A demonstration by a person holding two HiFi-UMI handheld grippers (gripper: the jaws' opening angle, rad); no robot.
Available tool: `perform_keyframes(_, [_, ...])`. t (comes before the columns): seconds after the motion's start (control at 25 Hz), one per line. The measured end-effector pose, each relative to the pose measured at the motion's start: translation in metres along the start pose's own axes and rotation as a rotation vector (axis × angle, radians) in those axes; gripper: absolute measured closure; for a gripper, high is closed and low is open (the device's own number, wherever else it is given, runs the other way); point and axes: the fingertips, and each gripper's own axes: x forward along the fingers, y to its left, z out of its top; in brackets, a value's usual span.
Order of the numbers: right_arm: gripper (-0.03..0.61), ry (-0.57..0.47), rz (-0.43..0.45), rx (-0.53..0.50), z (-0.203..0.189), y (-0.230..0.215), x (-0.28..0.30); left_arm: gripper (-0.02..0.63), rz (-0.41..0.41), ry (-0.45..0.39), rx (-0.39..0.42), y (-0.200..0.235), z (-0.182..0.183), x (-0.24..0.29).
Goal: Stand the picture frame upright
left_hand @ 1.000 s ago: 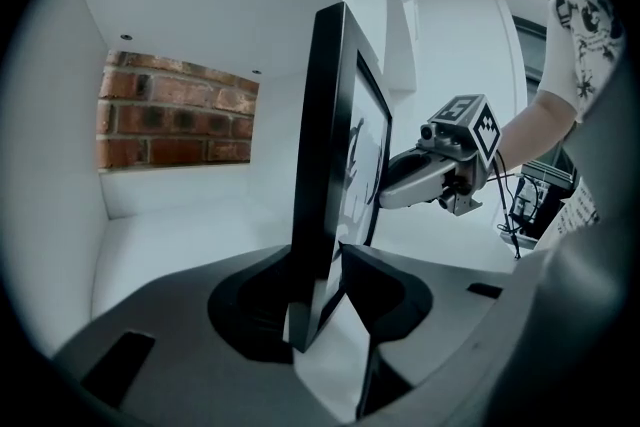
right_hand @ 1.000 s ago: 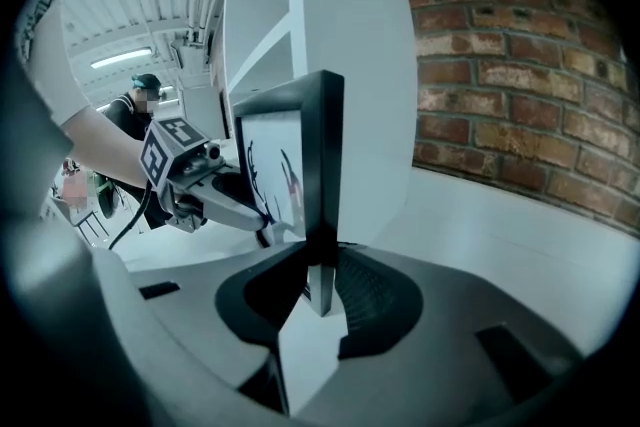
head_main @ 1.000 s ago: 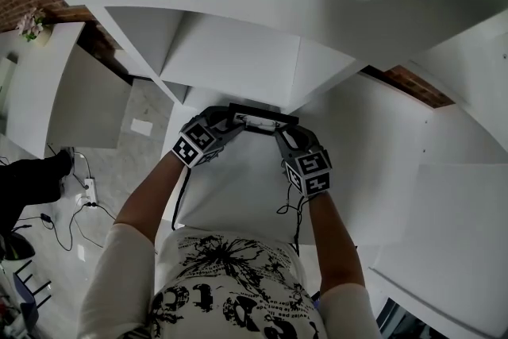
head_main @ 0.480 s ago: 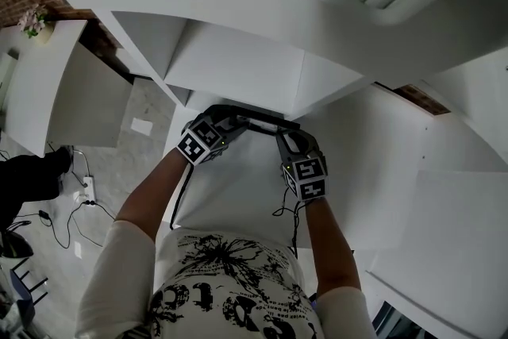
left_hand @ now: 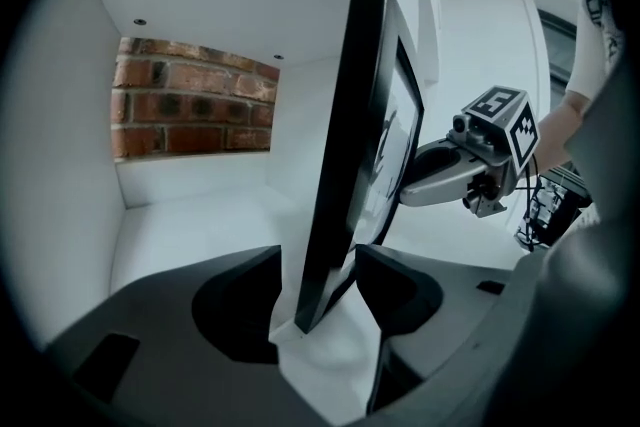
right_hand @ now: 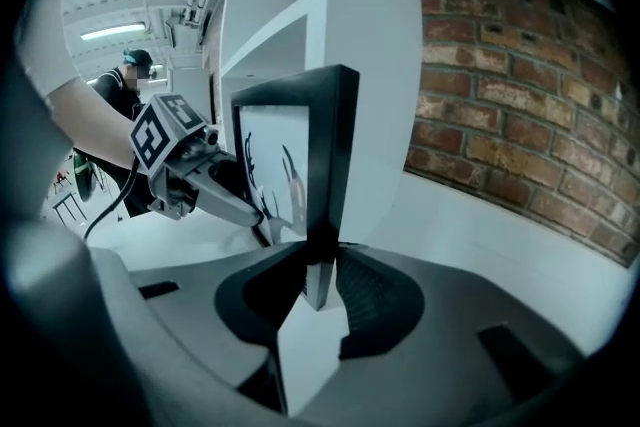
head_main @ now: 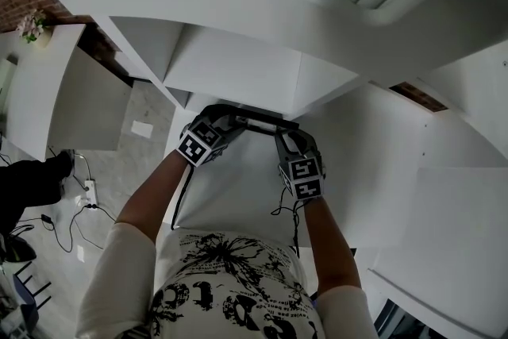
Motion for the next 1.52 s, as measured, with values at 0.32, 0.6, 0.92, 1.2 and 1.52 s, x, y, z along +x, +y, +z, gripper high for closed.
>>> perform_keyframes(0.32, [0.388,-0.014,-0.054,0.049,-0.003,0.001,-0.002,0.374,0.091,-0.045,-0.077,0.009,-0.007,-0.015])
perform_keyframes(0.6, [0.41,-0.026,-0.068,0.04,-0.011,0.011,-0.02,0.39,0.135,-0.127,-0.141,-0.01,-0.011,-0.042])
perform_keyframes(0.92, [0.571,-0.101,-0.122,0.12,-0.015,0.023,-0.062,0.585,0.234,-0.253,-0.157,-0.037,-0.001,-0.084])
perform_keyframes(1.2, [0.572,-0.235,-0.167,0.032,0.01,0.047,-0.112,0.601,0.219,-0.373,-0.162,-0.077,0.022,-0.121])
perform_keyframes(1.52, [0.574,-0.343,-0.154,0.023,0.03,0.075,-0.151,0.601,0.162,-0.509,-0.149,-0.107,0.05,-0.169])
